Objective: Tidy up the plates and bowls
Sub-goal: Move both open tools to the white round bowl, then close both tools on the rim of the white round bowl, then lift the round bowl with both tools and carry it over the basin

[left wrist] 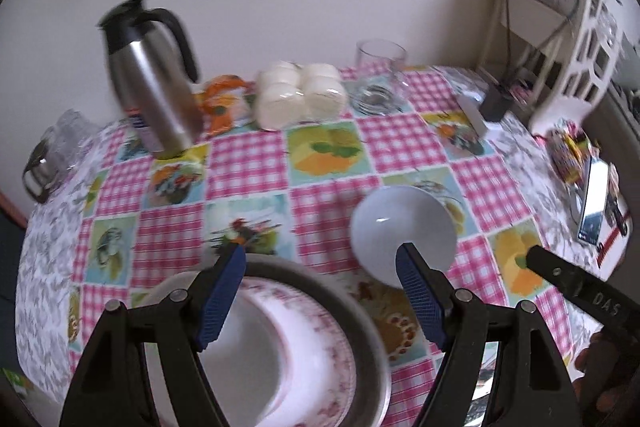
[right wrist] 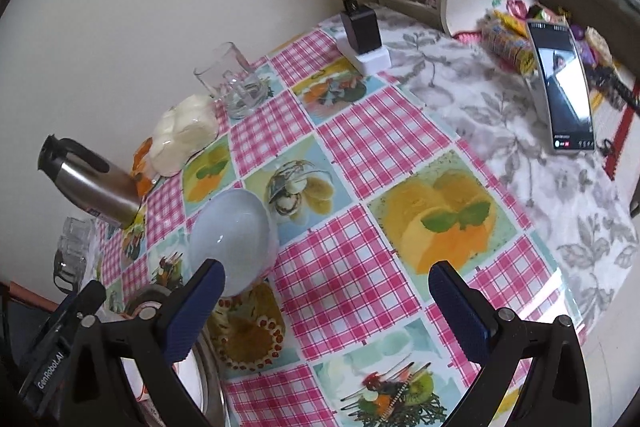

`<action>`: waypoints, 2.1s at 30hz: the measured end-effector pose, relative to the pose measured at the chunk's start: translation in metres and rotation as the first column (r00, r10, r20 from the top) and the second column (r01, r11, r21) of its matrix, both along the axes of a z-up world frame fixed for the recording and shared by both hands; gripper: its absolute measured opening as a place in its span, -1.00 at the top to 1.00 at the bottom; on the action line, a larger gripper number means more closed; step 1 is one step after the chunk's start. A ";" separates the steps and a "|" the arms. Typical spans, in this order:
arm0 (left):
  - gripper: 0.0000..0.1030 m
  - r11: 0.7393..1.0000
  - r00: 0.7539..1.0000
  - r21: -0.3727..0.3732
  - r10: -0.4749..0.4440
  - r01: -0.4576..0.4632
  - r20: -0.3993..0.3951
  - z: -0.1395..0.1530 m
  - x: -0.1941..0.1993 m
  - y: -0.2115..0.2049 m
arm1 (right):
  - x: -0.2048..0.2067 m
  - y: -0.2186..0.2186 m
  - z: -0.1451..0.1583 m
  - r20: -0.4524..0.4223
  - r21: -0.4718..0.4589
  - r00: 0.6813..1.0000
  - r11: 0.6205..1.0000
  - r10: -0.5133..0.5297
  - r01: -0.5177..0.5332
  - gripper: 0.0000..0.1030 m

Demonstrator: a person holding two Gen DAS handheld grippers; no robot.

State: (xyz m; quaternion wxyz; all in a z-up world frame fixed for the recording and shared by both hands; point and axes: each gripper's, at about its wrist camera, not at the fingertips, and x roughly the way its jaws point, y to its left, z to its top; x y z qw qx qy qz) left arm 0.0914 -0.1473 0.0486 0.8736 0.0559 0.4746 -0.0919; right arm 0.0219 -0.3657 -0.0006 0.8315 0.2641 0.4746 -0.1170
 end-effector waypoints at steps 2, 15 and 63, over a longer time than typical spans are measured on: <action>-0.52 1.000 1.000 0.010 -0.014 0.014 -0.013 -0.006 0.005 -0.010 | 0.004 -0.001 -0.006 -0.011 -0.005 1.000 1.000 0.001 -0.002 -1.00; -0.52 0.998 0.998 0.057 -0.008 0.012 -0.066 -0.042 0.045 -0.037 | 0.036 0.016 -0.044 -0.007 0.060 0.997 0.996 0.072 -0.071 -0.59; 0.51 0.997 0.975 -0.006 -0.082 0.083 -0.204 -0.094 0.064 -0.063 | 0.057 0.032 -0.080 -0.040 0.011 0.991 0.992 0.125 -0.124 0.75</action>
